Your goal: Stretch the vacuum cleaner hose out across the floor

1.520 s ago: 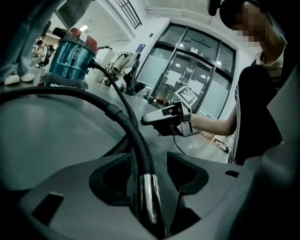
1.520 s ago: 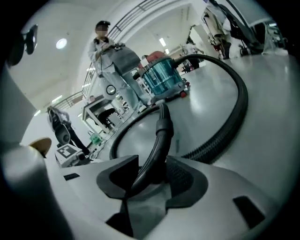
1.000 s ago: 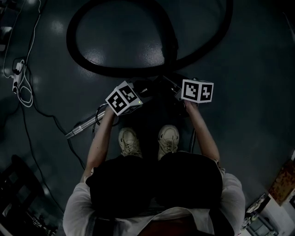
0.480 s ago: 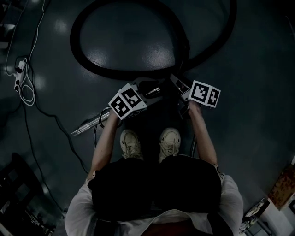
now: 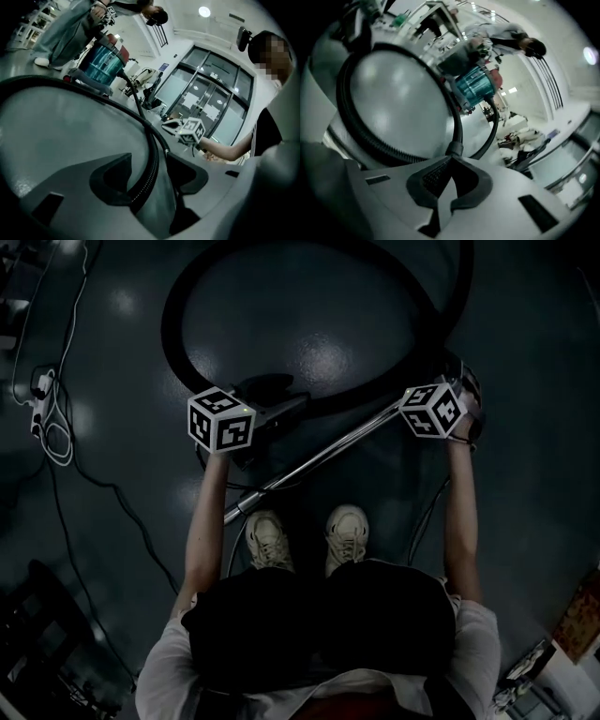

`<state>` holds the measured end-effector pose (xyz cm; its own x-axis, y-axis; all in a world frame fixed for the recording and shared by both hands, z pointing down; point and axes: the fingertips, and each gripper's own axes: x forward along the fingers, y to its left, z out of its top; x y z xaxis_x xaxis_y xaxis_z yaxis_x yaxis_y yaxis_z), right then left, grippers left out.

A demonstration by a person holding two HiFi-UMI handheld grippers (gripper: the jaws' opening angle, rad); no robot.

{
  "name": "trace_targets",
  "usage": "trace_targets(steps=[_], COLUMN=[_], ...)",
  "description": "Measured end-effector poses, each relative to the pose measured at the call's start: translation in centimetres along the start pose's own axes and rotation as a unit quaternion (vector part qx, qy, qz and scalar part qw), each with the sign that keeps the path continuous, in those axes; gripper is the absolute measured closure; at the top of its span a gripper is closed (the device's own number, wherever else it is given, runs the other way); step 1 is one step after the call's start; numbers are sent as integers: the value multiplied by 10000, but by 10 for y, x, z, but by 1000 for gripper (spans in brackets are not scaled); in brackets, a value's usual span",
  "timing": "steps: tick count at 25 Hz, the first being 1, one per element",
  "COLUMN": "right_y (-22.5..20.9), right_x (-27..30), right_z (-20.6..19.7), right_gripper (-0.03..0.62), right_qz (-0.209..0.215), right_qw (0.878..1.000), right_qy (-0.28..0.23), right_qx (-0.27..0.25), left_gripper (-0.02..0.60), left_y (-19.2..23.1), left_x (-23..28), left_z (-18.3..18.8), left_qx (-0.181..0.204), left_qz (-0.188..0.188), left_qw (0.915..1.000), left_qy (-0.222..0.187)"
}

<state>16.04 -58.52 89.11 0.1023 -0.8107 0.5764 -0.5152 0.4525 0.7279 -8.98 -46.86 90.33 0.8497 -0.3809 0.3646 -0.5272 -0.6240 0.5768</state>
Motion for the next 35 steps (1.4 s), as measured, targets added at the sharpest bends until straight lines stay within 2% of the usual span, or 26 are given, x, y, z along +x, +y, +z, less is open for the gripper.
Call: trace_targets(steps=[1, 2, 3, 4, 5, 6, 7, 10, 11, 12, 16, 17, 18, 19, 20, 22, 23, 24, 25, 27, 28, 30, 32, 35], right_y=[-7, -15, -23, -30, -34, -32, -26, 10, 22, 34, 63, 63, 60, 57, 52, 44, 41, 39, 39, 43, 48, 61, 74, 87], right_x=[1, -2, -7, -13, -18, -23, -26, -34, -37, -39, -41, -42, -43, -43, -44, -45, -46, -47, -48, -49, -48, -46, -48, -58], right_z=[10, 19, 26, 29, 29, 27, 24, 20, 18, 14, -9, -15, -19, -22, -24, -27, -28, -30, -32, -36, -39, -44, -48, -51], right_gripper=[588, 588, 588, 588, 588, 588, 588, 588, 588, 588, 586, 586, 586, 586, 585, 585, 585, 585, 583, 521, 500, 463, 453, 453], right_qz=[241, 631, 995, 1254, 1415, 1510, 1572, 1696, 1735, 1784, 2034, 2010, 1959, 1911, 1887, 1876, 1866, 1857, 1851, 1876, 1910, 2031, 2191, 2219], right_qw=[9984, 9872, 9633, 9339, 9094, 8963, 8952, 9169, 9186, 9155, 8875, 8852, 8834, 8795, 8728, 8562, 8496, 8444, 8396, 8266, 8181, 8000, 7742, 7093], right_qy=[-192, -461, -775, -1061, -1254, -1335, -1325, -1103, -1031, -959, -636, -566, -504, -451, -413, -401, -404, -406, -401, -370, -338, -229, -131, -144], right_qx=[473, 1387, 2370, 3175, 3705, 3950, 3953, 3441, 3398, 3476, 4086, 4156, 4228, 4335, 4482, 4797, 4916, 5008, 5091, 5292, 5413, 5641, 5937, 6689], left_gripper=[342, 342, 342, 342, 342, 342, 342, 342, 342, 342, 342, 342, 342, 342, 342, 342, 342, 342, 342, 342, 342, 342, 342, 342], left_y=[-2, -3, -3, -5, -8, -13, -17, -34, -44, -56, -100, -103, -102, -96, -87, -70, -66, -64, -64, -68, -68, -66, -72, -92], left_x=[2, 3, 2, -1, -6, -14, -24, -58, -67, -75, -120, -138, -160, -184, -212, -264, -281, -287, -281, -239, -210, -152, -102, -51], left_z=[-1, -6, -12, -16, -17, -15, -11, 13, 21, 27, 44, 50, 56, 65, 76, 102, 112, 119, 122, 112, 101, 72, 51, 34], left_qx=[108, 383, 742, 1110, 1426, 1627, 1687, 1493, 1509, 1590, 1842, 1885, 1982, 2132, 2311, 2660, 2799, 2900, 2946, 2857, 2756, 2567, 2496, 2618], left_qz=[63, 214, 385, 525, 610, 632, 612, 596, 604, 590, 444, 561, 840, 1310, 1926, 3097, 3421, 3487, 3298, 2430, 1970, 1332, 938, 457], left_qw=[9999, 9988, 9956, 9908, 9859, 9829, 9827, 9869, 9863, 9849, 9810, 9797, 9760, 9679, 9534, 9121, 8955, 8884, 8922, 9189, 9326, 9516, 9611, 9636], left_qy=[64, 229, 421, 570, 629, 585, 451, -156, -292, -358, -407, -384, -318, -248, -226, -366, -514, -704, -914, -1220, -1242, -1039, -715, -271])
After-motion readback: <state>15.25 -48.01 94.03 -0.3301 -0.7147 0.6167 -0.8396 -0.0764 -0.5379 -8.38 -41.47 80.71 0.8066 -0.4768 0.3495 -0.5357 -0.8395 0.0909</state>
